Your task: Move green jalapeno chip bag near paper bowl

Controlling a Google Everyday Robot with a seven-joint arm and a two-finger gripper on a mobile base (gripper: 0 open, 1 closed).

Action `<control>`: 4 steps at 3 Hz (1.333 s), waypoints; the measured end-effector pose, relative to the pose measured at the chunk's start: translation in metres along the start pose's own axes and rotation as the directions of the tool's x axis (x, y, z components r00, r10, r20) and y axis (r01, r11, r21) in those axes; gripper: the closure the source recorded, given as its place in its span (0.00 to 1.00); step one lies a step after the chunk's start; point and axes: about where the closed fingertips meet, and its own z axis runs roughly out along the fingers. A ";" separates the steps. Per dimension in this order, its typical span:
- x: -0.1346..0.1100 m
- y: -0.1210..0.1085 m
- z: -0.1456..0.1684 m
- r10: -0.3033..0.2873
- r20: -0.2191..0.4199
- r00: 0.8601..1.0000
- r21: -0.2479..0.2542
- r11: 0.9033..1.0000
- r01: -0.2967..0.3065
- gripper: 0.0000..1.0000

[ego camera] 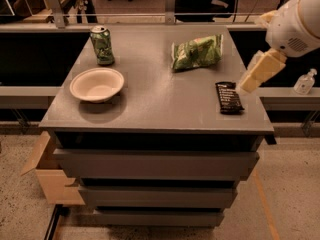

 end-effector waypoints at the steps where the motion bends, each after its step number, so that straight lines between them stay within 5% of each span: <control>1: -0.009 -0.025 0.018 0.042 0.031 0.999 -0.009 0.999 -0.042 0.00; 2: -0.018 -0.043 0.045 0.071 0.022 0.997 -0.026 0.997 -0.070 0.00; 4: -0.023 -0.072 0.098 0.132 -0.006 0.991 0.017 0.991 -0.131 0.00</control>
Offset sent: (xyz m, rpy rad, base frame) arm 0.1025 0.0247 -0.0200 0.0750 0.0705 -0.0607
